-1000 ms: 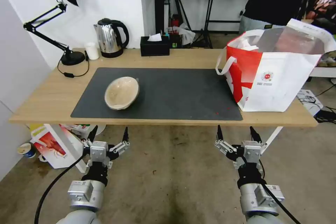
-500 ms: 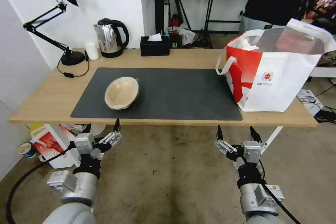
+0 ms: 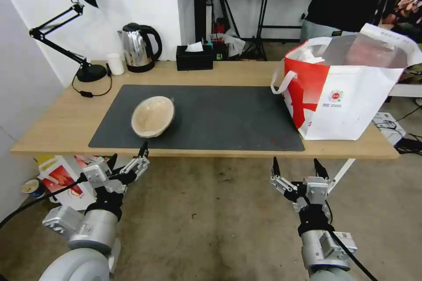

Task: Pick up the trash from the table and place it into the takeout bag.

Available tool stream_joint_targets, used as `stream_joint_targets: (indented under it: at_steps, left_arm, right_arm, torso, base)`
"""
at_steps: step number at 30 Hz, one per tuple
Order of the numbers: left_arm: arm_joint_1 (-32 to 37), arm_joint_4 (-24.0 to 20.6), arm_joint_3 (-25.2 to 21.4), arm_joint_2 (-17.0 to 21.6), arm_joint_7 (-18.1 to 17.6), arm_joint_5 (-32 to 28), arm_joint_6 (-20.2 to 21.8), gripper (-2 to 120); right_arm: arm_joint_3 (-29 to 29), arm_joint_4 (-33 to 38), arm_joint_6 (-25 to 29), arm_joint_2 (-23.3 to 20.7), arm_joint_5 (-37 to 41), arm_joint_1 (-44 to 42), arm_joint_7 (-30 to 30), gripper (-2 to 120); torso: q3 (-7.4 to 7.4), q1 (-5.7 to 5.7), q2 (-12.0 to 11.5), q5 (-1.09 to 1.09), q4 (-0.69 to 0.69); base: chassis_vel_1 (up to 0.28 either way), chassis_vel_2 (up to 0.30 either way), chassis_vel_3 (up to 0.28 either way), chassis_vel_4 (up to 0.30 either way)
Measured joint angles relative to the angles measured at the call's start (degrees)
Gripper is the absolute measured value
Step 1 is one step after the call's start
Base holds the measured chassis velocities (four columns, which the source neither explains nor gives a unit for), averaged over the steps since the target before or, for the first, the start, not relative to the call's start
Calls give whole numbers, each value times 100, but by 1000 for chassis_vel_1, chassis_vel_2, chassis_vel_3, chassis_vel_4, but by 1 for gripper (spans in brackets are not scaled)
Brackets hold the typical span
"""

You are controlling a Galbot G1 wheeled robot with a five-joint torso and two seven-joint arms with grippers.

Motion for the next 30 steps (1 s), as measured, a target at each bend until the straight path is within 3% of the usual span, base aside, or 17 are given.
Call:
stream_joint_targets:
  at_steps: [15,19,30]
  left_arm:
    - [-160,-263,-119,76,-562,-1975,493,100]
    - [-221,-264,-168,107,-786,-2750,686,100]
    - [-285,-264,-216,119,-928,-3178,768,100]
  right_arm:
    - [0,0,0,0,0,0,0,100]
    - [0,0,0,0,0,0,0,100]
    - [0,0,0,0,0,0,0,100]
  torso:
    - [0,0,0,0,0]
    - [0,0,0,-1,0]
    - [0,0,0,0,0]
  base:
    - [0,0,0,0]
    - [0,0,0,0]
    - [0,0,0,0]
